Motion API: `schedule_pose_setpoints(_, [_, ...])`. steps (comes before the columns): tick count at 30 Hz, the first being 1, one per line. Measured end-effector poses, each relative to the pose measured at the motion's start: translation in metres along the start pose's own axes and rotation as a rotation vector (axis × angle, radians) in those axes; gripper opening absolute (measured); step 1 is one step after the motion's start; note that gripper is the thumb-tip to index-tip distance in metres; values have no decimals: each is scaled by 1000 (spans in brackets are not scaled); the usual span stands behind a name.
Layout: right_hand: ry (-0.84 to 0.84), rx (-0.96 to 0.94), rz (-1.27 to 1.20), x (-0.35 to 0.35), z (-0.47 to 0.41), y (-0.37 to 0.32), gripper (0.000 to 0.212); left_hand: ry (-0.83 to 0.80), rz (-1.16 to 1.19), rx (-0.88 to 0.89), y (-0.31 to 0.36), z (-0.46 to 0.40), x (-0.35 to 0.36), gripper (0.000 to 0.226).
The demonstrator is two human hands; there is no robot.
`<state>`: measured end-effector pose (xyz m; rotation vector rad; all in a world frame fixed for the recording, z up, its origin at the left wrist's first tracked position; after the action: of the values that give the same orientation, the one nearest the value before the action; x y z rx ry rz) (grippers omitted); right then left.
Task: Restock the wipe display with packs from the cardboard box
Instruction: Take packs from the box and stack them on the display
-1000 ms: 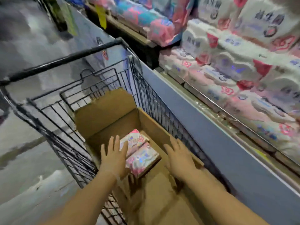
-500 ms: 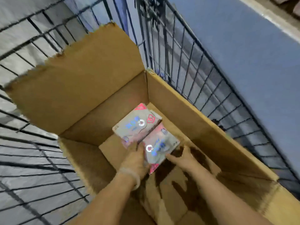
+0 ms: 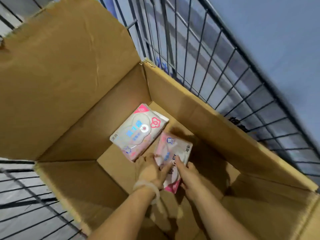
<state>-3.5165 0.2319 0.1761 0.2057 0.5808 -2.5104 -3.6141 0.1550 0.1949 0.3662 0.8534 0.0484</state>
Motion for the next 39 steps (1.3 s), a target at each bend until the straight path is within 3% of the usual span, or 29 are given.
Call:
schedule_pose_setpoints(3, [-34, -83, 20, -11, -3, -3, 28, -115, 325, -189, -1, -15, -8, 37])
schedule_pose_setpoints(8, [-40, -194, 99, -6, 12, -7, 26, -121, 350, -222, -2, -23, -19, 72])
schedule_pose_setpoints(12, [-26, -295, 146, -14, 27, -19, 20, -153, 442, -315, -1, -28, -32, 81])
schedule_pose_setpoints(15, [-75, -330, 176, -22, 35, -28, 28, -152, 449, -293, 6, -27, -40, 84])
schedule_pose_setpoints(18, [-171, -332, 197, -25, 40, -32, 35, -153, 293, -173, 13, -26, -52, 67])
schedule_pose_setpoints(22, [-172, -308, 152, -21, 42, -29, 77, -186, 5, 71, 35, -22, -73, 40])
schedule_pose_setpoints(25, [-161, -331, 188, -27, 45, -29, 87, -119, -176, 114, 44, -20, -77, 56])
schedule_pose_setpoints(28, [-144, -429, 315, -47, 41, -47, 77, -155, 156, -56, 36, -3, -57, 53])
schedule_pose_setpoints(30, [-153, -466, 540, -59, 30, -56, 67, -349, 446, -314, 29, 24, -27, 34])
schedule_pose_setpoints(32, [-138, -443, 772, -62, 22, -62, 66, -486, 599, -557, 25, 42, 1, 34])
schedule_pose_setpoints(34, [1, -380, 754, -66, 14, -60, 78, -360, 532, -594, 24, 35, 13, 35])
schedule_pose_setpoints(37, [212, -190, 525, -74, 5, -42, 112, -106, 64, -299, 14, 8, 8, 56])
schedule_pose_setpoints(39, [247, -41, 363, -74, 1, -24, 120, -54, 104, -186, 11, -4, 2, 56])
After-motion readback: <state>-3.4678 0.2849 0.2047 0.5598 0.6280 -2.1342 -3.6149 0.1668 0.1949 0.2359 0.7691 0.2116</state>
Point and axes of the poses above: each hand's wrist, its own z-axis away from the middle knuckle, its own x-axis out of the palm, y = z × x, the point moved 1 cm from there along -z, towards the middle knuckle, and after that the axes turned 11 degrees about y, right-handed, at the moved point
